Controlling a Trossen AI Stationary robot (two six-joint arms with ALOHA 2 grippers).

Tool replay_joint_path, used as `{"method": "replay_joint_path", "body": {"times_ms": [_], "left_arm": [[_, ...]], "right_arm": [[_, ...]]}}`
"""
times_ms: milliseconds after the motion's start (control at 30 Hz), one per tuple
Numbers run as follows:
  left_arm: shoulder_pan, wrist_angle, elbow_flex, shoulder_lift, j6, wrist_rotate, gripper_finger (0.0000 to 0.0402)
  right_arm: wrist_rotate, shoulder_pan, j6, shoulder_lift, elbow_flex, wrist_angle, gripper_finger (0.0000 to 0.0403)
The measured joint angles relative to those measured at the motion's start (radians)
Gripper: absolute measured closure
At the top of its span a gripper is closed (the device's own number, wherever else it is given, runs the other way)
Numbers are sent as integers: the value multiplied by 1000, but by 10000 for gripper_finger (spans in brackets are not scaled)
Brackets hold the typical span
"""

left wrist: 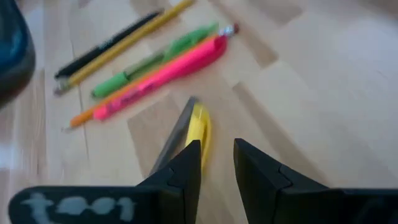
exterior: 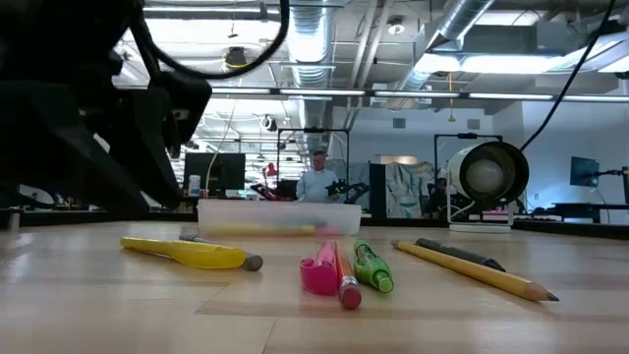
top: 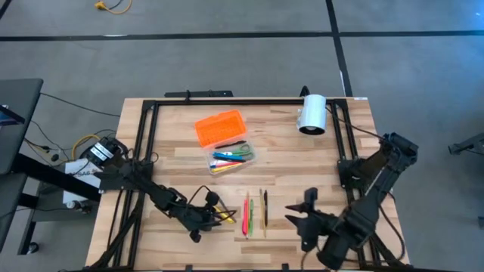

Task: Pick & place school supplies into a supply box
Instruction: Put the yellow pen into the supply box

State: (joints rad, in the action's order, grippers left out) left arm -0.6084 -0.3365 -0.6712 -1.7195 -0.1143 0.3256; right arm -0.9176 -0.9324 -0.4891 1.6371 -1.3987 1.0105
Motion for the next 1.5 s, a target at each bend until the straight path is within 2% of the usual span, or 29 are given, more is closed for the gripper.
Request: {"method": "replay_joint_path", "body": {"times_ms": [200,467,867,1067,1300,1500], "left_arm": [[41,98,0,0,48,6,314],[80,120,0,0,66,-6,314],[131,197,-3,4,171,-110,315],[121,224,-4,4,246,-113,339],[104,241,-4,3,257,-107,378],[104,247,-3,3,263,-100,374]], "right_arm": [[-76,-92,-143,1,55,3,276],[-136,-174,-279,3,128,-41,276],[-139,-202,-307,3,211,-218,276],[-128,-210,-307,3,265,-295,276],[-129,-234,-385,3,306,-309,276],[-129,-239,-451,3,347,-323,276]]}}
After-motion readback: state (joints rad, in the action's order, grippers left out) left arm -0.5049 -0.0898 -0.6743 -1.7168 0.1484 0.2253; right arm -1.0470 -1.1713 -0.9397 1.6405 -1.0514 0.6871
